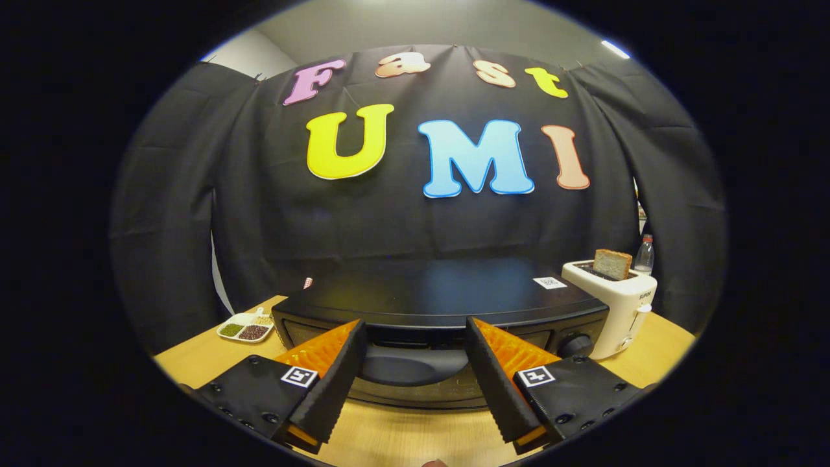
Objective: Open the toaster oven, put the food inside, and close the toaster oven door.
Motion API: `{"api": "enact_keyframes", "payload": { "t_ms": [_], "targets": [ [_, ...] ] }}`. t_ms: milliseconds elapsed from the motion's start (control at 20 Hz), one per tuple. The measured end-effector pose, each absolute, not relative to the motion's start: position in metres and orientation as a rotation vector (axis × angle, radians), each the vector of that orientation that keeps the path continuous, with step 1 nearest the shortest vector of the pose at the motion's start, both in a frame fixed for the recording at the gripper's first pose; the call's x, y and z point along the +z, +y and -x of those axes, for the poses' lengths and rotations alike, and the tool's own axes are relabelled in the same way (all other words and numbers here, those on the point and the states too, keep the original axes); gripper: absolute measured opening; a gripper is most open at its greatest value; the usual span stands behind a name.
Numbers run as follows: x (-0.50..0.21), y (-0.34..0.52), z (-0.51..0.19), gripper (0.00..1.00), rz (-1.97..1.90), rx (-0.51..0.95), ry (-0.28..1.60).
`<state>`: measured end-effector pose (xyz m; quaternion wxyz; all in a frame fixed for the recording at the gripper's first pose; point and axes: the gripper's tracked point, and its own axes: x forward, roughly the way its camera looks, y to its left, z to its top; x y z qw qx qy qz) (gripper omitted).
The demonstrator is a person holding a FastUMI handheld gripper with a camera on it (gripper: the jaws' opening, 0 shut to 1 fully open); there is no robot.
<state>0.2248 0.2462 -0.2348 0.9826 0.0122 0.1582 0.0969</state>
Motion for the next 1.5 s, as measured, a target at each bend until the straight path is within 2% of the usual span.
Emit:
{"api": "enact_keyframes", "payload": {
  "t_ms": [400, 950, 1150, 1350, 1500],
  "targets": [
    [-0.243, 0.243, -0.173, 0.96, -0.007, 0.222, 0.288],
    [-0.281, 0.237, -0.109, 0.96, 0.049, 0.28, 0.408],
    [-0.301, 0.237, -0.085, 0.96, 0.021, 0.29, 0.493],
    [-0.331, 0.234, -0.06, 0.96, -0.037, 0.312, 0.664],
    [-0.315, 0.229, -0.056, 0.97, -0.09, 0.353, 0.685]
  ]
}}
